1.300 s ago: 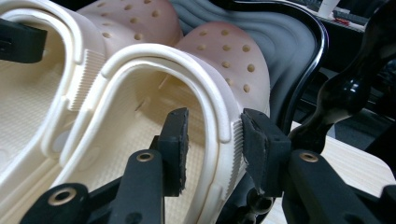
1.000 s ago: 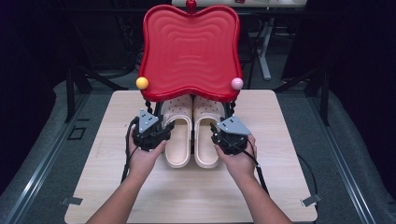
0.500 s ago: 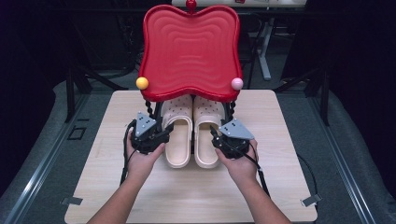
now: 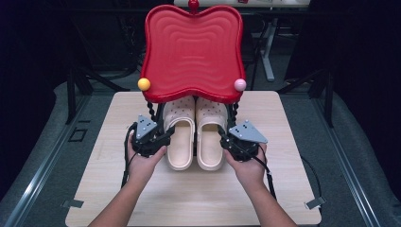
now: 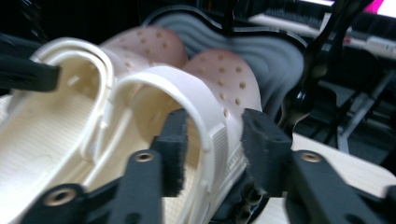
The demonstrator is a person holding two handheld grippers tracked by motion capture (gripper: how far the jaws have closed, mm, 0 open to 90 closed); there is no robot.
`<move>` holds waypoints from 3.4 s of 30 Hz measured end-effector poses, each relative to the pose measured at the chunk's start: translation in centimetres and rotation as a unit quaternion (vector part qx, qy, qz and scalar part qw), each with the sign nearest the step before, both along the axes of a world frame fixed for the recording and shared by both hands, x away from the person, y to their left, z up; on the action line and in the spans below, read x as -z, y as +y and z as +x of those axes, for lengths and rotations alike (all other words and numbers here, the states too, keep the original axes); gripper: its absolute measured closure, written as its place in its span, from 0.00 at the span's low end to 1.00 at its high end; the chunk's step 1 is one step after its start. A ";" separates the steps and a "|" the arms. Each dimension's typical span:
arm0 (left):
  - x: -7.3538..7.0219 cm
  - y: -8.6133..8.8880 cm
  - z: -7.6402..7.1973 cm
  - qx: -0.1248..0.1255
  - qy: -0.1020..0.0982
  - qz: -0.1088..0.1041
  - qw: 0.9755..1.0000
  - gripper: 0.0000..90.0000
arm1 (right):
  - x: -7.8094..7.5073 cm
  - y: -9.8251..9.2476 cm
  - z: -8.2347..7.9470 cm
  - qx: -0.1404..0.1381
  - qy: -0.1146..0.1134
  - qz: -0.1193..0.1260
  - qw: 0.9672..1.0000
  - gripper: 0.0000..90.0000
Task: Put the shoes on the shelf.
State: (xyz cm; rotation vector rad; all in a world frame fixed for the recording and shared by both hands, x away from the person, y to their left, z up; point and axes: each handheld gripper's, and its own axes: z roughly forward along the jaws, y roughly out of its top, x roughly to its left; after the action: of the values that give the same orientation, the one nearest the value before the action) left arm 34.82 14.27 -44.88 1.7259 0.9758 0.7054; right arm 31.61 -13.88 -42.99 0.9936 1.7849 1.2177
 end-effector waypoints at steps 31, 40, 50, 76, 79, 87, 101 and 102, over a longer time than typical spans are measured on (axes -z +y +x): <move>0.2 -0.1 -0.6 0.005 0.000 0.002 1.000 0.58 | 0.6 0.6 1.4 -0.013 0.047 0.003 0.999 0.65; 1.0 -0.1 -1.8 0.003 -0.007 0.008 1.000 0.60 | 1.8 0.2 -0.3 0.000 0.040 -0.008 0.999 0.65; 1.5 1.2 -3.8 0.006 -0.002 -0.010 1.000 0.62 | 2.8 -0.9 -3.0 -0.020 0.038 0.006 0.999 0.71; 4.5 2.9 -8.7 0.043 0.038 0.000 0.998 0.76 | 5.7 -1.2 -7.6 -0.083 0.085 0.010 0.993 0.86; 4.9 2.8 -9.1 0.049 0.043 0.001 0.998 0.75 | 6.0 -1.2 -7.8 -0.081 0.091 0.005 0.992 0.88; 5.7 2.8 -9.5 0.058 0.054 0.005 0.997 0.79 | 6.8 -1.0 -7.8 -0.081 0.102 -0.008 0.991 0.96; 6.5 2.1 -9.5 0.071 0.062 0.007 0.996 0.98 | 8.2 -0.5 -7.3 -0.096 0.134 -0.017 0.986 1.00; 6.5 2.0 -9.5 0.074 0.062 0.008 0.995 0.99 | 8.3 -0.5 -7.2 -0.097 0.136 -0.012 0.986 1.00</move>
State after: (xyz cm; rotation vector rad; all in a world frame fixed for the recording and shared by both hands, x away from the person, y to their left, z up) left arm 25.30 16.30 -51.41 1.8527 0.9169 0.5157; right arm 24.39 -14.34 -51.32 1.0311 2.1462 1.2198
